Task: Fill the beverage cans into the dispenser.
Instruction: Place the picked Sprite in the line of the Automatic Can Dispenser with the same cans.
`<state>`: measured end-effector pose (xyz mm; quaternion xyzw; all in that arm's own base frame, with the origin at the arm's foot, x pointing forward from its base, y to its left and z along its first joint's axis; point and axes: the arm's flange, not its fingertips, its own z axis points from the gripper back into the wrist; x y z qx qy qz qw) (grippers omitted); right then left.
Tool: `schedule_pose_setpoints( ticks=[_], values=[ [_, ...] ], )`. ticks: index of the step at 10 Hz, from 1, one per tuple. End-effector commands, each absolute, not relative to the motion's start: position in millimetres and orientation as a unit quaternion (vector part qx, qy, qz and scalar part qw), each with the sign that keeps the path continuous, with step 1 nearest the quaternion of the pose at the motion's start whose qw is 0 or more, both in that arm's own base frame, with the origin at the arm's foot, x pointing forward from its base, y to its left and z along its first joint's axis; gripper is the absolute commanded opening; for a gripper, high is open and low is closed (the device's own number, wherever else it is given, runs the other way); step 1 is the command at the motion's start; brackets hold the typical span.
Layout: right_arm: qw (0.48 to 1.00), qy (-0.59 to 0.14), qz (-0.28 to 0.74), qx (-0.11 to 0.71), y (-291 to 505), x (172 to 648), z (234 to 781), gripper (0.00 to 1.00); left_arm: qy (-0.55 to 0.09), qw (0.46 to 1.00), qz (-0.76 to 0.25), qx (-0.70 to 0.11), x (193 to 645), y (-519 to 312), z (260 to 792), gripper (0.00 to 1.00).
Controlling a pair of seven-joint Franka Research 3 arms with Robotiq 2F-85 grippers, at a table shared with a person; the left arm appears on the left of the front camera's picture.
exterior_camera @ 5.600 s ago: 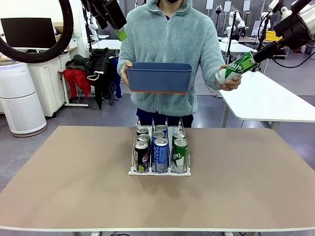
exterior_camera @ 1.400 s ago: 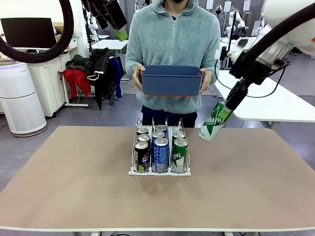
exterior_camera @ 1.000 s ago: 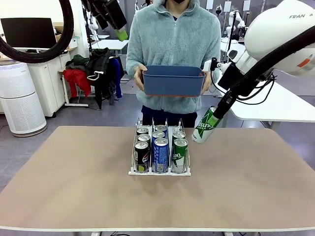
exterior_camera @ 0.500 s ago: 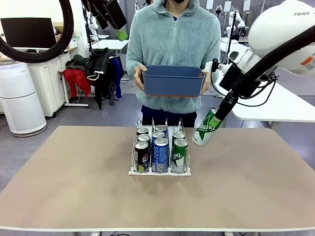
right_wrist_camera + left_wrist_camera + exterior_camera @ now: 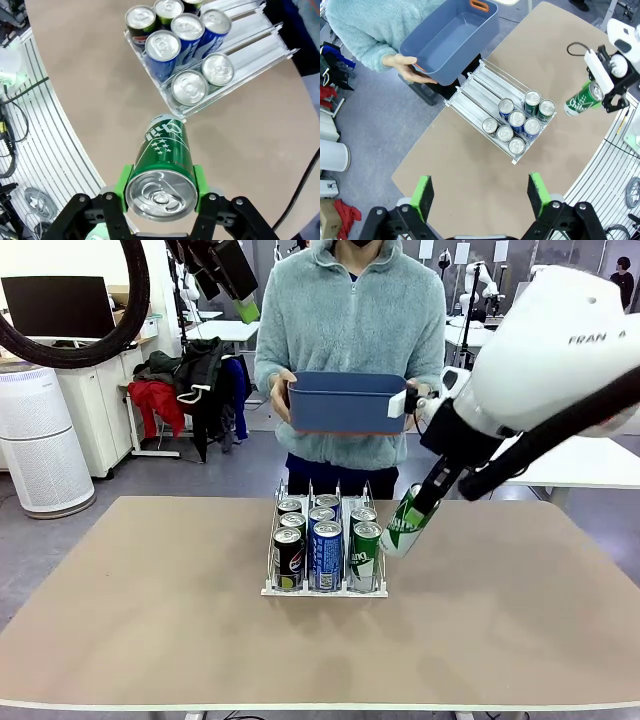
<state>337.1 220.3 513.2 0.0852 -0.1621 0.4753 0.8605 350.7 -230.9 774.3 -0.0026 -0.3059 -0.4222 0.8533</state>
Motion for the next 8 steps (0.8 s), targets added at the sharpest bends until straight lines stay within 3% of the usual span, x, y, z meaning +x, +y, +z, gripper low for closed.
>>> schedule_pose_setpoints(
  ticks=[1, 8],
  values=[
    [0.861, -0.17, 0.473, 0.078, 230, 320, 510, 0.58, -0.301, 0.853, -0.426, -0.001, 350, -229, 776, 1.0],
    [0.853, -0.173, 0.487, 0.072, 249, 332, 463, 0.58, -0.301, 0.853, -0.426, -0.001, 350, -229, 776, 1.0]
  ],
)
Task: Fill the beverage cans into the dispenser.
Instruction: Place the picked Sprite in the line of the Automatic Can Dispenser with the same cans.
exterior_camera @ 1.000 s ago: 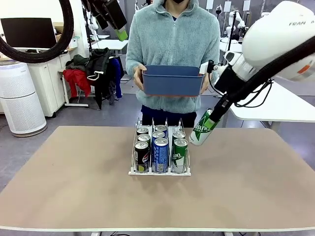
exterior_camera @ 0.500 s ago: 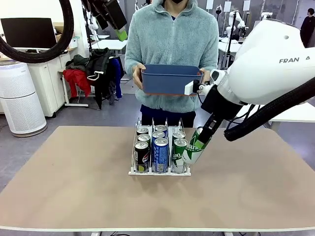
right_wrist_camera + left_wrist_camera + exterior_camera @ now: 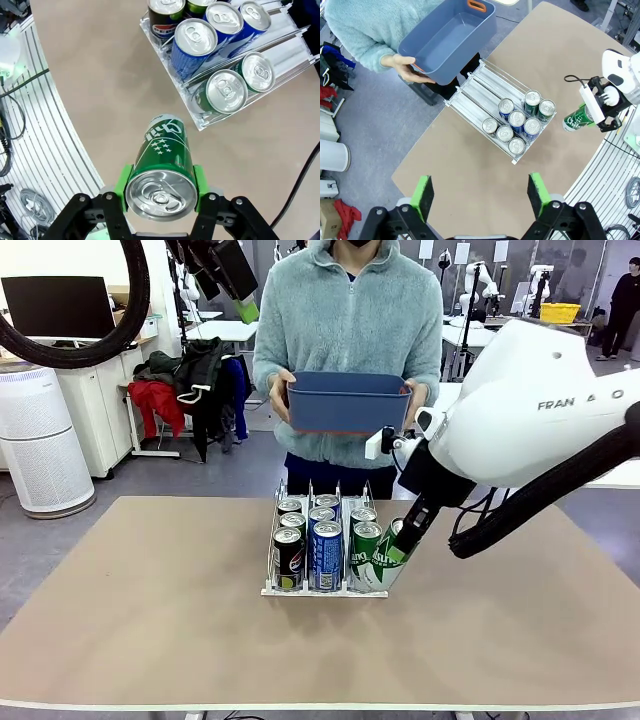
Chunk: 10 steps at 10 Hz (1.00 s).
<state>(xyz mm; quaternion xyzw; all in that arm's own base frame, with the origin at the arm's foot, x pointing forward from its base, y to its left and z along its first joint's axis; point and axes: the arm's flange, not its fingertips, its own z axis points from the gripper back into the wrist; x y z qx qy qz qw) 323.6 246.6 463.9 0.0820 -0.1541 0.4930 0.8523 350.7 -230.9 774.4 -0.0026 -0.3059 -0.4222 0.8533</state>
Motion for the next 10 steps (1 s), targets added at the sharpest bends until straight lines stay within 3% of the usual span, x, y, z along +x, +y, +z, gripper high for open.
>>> schedule_pose_setpoints(
  ticks=[1, 4, 10],
  values=[
    [0.844, -0.165, 0.504, 0.082, 247, 339, 463, 0.58, -0.301, 0.853, -0.426, -0.001, 350, -229, 776, 1.0],
    [0.852, -0.154, 0.493, 0.082, 247, 324, 464, 0.58, -0.301, 0.853, -0.426, -0.001, 350, -229, 776, 1.0],
    [0.85, -0.13, 0.501, 0.092, 247, 377, 453, 0.58, -0.301, 0.853, -0.426, -0.001, 350, -229, 776, 1.0]
  ],
)
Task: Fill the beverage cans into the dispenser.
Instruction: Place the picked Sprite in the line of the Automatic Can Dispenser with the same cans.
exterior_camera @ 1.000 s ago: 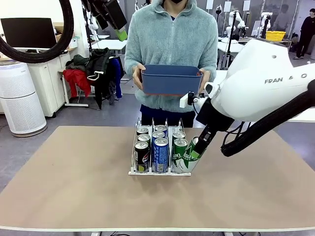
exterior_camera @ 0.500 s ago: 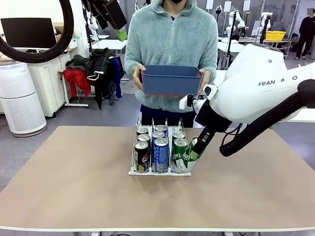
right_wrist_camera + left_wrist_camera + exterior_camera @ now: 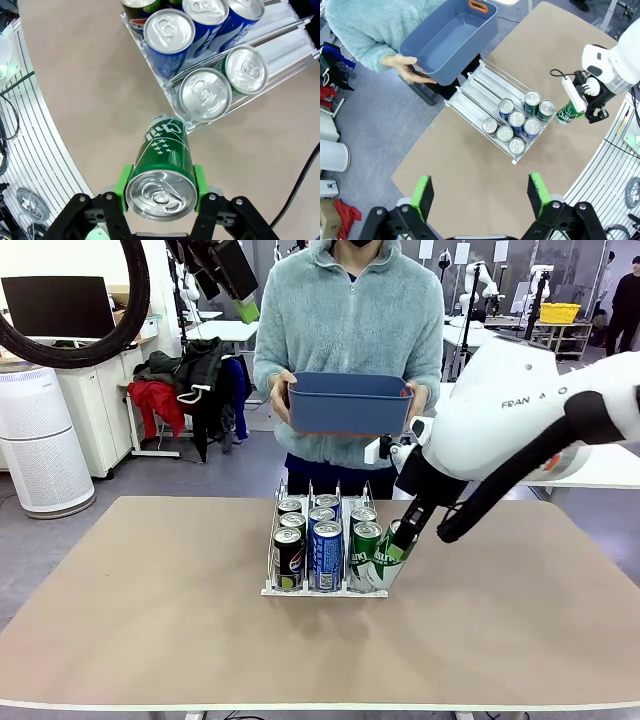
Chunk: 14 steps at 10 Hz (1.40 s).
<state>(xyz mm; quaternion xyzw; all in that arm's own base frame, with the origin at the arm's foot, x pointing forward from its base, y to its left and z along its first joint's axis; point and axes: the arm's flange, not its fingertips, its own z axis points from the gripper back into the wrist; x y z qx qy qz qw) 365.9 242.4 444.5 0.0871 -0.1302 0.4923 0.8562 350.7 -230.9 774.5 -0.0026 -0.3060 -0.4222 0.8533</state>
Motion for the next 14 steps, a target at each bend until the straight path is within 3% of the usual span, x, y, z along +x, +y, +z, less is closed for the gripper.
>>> schedule_pose_setpoints(
  ticks=[1, 14],
  values=[
    [0.85, -0.124, 0.502, 0.098, 245, 387, 455, 0.58, -0.301, 0.853, -0.426, -0.001, 350, -229, 776, 1.0],
    [0.817, -0.219, 0.52, 0.12, 282, 442, 428, 0.58, -0.301, 0.853, -0.426, -0.001, 350, -229, 776, 1.0]
  ],
)
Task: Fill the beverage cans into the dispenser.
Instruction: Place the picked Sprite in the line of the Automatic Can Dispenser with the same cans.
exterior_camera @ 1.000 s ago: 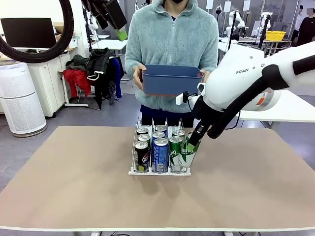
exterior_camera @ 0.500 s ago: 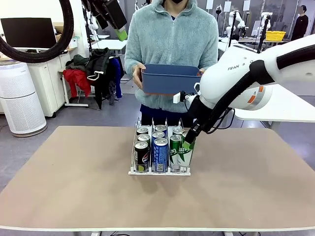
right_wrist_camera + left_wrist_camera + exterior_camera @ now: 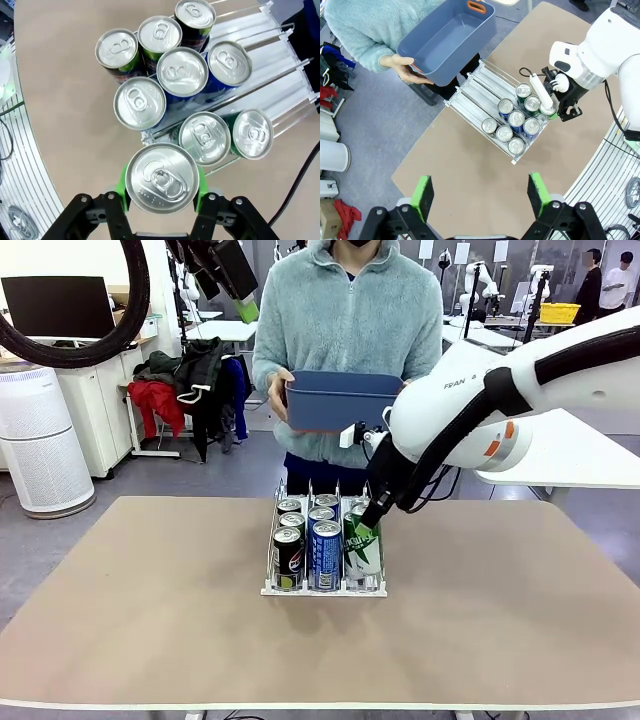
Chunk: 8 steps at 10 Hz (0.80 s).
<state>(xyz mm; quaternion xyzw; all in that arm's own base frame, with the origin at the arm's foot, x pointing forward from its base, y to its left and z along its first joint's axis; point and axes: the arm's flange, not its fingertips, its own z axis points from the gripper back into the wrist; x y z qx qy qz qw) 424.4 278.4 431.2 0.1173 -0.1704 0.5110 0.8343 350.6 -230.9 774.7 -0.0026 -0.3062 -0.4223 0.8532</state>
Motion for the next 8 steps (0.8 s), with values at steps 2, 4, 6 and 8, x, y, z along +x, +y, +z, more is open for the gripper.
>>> schedule_pose_setpoints(
  ticks=[2, 4, 6, 8],
  values=[
    [0.813, -0.231, 0.52, 0.122, 281.2, 447.9, 421.3, 0.58, -0.301, 0.853, -0.426, -0.001, 349.9, -228.8, 775.6, 1.0],
    [0.808, -0.254, 0.514, 0.136, 278.3, 446.8, 419.4, 0.58, -0.301, 0.853, -0.426, -0.001, 349.9, -228.8, 775.6, 1.0],
    [0.805, -0.274, 0.503, 0.152, 277.9, 449.2, 419.6, 0.58, -0.301, 0.853, -0.426, -0.001, 349.9, -228.8, 775.6, 1.0],
    [0.803, -0.275, 0.502, 0.169, 276.8, 449.9, 416.6, 0.58, -0.301, 0.853, -0.426, -0.001, 349.9, -228.8, 775.6, 1.0]
  ],
)
